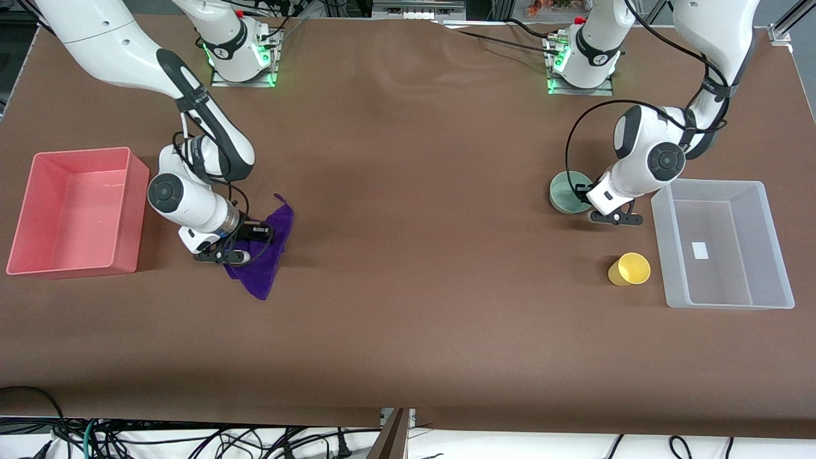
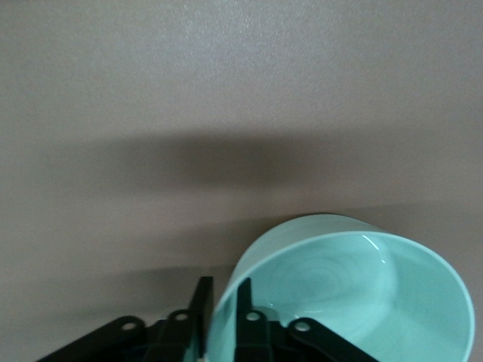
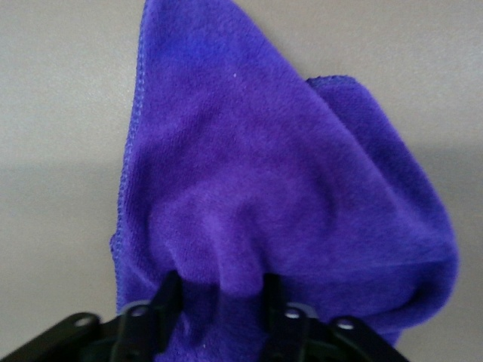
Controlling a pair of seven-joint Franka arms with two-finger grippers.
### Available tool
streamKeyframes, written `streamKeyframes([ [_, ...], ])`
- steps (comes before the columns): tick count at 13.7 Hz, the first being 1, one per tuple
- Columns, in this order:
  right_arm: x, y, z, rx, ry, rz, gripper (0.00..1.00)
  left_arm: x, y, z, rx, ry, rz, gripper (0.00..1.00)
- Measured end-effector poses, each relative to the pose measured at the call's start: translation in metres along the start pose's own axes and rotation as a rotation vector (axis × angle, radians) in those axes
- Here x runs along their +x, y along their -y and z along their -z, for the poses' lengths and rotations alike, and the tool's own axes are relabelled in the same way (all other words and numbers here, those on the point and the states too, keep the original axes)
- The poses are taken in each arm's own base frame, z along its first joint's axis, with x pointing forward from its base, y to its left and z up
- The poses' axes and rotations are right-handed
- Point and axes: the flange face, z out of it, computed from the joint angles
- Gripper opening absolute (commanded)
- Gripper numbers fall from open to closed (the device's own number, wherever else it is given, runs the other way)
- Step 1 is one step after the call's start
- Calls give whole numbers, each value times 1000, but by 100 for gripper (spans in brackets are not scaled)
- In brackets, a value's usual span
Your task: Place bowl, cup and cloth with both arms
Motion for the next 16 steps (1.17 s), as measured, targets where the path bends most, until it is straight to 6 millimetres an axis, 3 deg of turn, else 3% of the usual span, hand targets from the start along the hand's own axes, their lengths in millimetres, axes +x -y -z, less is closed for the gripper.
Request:
streamKeyframes([
  [2, 1, 0, 3, 1, -9, 2, 0, 3, 0, 11, 1, -19, -12, 0],
  [4, 5, 1, 14, -6, -9, 4, 0, 9, 2, 38, 5, -18, -13, 0],
  [6, 16, 0, 46, -33, 29, 12, 0, 19, 9, 92, 7, 45, -19, 0],
  [8, 33, -5, 103, -68, 80, 38, 0, 32, 33, 162, -2, 58, -45, 0],
  [10, 45, -20, 171, -103, 148, 84, 0, 42, 81, 210, -13, 18, -85, 0],
  [12, 47, -55, 241, -124, 235, 142, 0, 47, 147, 222, -3, -8, -130, 0],
  [14, 41, -105, 298, -127, 313, 190, 0, 52, 221, 206, -21, -5, -164, 0],
  [16, 31, -164, 330, -151, 355, 223, 0, 60, 294, 170, -51, -13, -191, 0],
])
